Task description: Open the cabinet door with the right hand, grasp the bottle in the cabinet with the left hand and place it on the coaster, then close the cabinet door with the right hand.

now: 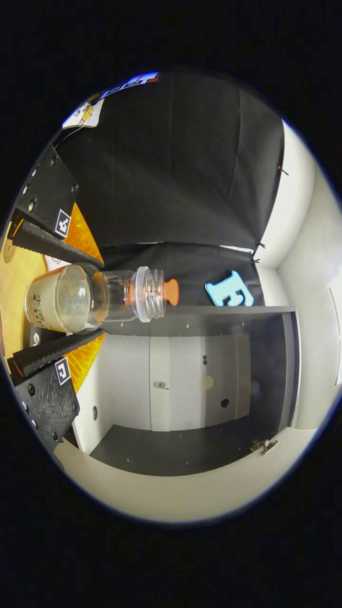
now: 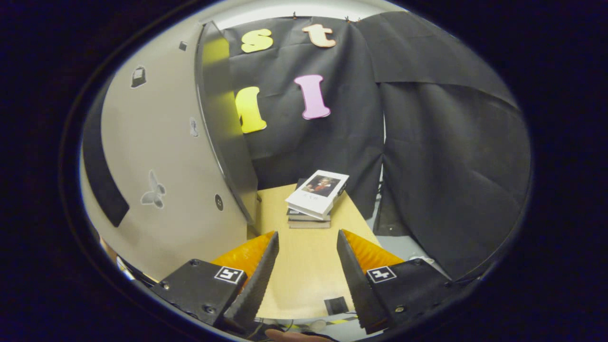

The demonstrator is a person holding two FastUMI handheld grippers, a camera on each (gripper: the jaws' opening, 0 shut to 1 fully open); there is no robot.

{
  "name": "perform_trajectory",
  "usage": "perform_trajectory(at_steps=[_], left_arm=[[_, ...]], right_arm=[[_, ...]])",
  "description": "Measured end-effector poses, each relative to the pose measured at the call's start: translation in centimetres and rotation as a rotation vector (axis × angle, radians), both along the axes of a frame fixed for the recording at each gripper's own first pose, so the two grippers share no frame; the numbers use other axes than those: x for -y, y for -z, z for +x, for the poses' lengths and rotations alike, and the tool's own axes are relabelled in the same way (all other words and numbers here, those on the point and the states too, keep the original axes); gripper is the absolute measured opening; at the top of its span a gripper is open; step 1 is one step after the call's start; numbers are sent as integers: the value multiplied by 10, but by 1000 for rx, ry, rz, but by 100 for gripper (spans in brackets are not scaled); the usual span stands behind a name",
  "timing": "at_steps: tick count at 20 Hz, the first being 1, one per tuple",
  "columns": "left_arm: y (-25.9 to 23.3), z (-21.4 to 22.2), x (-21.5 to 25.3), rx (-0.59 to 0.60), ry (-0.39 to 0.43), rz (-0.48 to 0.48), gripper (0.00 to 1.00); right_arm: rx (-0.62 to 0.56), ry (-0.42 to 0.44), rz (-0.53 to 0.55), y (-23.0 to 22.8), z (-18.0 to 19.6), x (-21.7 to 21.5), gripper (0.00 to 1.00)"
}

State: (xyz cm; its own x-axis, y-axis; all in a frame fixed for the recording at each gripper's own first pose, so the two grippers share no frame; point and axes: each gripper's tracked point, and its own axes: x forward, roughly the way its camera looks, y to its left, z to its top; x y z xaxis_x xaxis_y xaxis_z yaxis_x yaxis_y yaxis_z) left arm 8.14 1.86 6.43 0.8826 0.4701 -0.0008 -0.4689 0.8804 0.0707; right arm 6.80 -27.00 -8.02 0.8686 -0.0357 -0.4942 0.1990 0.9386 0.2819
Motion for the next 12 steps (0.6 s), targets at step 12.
perform_trajectory(at_steps=[12], left_arm=[[160,-54,-54,-115,-116,-41,77]], right_arm=[[-89,438,-80,78,4,88,80]])
